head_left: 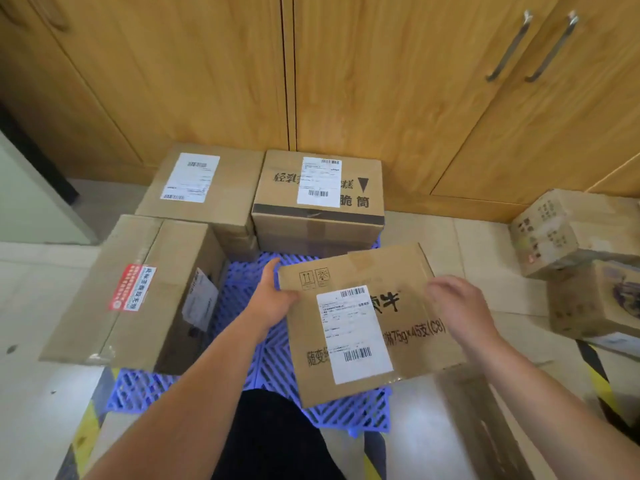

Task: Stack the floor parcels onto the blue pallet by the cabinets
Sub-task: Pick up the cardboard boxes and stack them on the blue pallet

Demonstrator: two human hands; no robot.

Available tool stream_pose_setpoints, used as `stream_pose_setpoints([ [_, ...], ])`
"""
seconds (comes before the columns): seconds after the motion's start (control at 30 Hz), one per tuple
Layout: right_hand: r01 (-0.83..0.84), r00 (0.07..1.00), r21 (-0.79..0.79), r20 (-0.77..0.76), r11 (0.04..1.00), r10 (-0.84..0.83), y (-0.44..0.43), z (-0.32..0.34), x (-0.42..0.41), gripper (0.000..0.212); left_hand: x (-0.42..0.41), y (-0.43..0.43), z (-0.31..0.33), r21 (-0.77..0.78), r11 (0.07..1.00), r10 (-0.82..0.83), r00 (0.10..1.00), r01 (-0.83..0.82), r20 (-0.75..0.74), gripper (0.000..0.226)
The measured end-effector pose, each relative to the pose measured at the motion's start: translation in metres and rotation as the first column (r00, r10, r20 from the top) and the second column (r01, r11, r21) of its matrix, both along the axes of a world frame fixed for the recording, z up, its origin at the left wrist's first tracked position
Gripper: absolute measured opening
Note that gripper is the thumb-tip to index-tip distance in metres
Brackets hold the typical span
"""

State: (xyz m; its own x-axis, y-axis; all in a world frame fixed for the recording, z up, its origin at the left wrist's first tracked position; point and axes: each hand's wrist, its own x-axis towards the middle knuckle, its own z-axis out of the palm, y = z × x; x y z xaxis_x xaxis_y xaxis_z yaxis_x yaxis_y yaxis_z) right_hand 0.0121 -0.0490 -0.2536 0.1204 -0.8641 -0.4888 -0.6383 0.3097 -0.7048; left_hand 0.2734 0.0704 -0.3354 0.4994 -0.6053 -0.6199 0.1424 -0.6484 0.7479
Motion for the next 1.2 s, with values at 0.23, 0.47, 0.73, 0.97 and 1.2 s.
stream_pose_setpoints([
  [0.23, 0.113, 0.99, 0.19, -0.107, 0.975, -0.094, -0.054, -0.059, 0.034, 0.074, -0.014, 0.01, -0.008, 0.101, 0.965, 0.25, 0.963, -0.24, -0.102, 0.023],
  [0.47, 0.221, 0.965, 0.246, 0.085, 0.944, -0.248, -0.005, 0.0, 0.028, 0.078, -0.001, 0.037, 0.048, 0.023, 0.956, 0.292, 0.956, -0.291, -0.012, 0.04],
  [0.73, 0.242, 0.905, 0.154, 0.32, 0.958, -0.28, 0.059, -0.025, 0.015, 0.041, -0.007, 0.103, 0.055, -0.079, 0.929, 0.362, 0.932, -0.361, -0.002, 0.04],
  [0.97, 0.125, 0.894, 0.213, 0.4, 0.969, -0.203, 0.083, -0.041, 0.025, 0.012, -0.006, 0.127, 0.033, -0.146, 0.911, 0.365, 0.918, -0.387, -0.156, 0.04],
  [1.2, 0.198, 0.915, 0.051, 0.35, 0.979, -0.203, 0.068, -0.06, 0.043, 0.025, 0.013, 0.095, 0.027, -0.198, 0.913, 0.319, 0.927, -0.356, -0.196, 0.046],
])
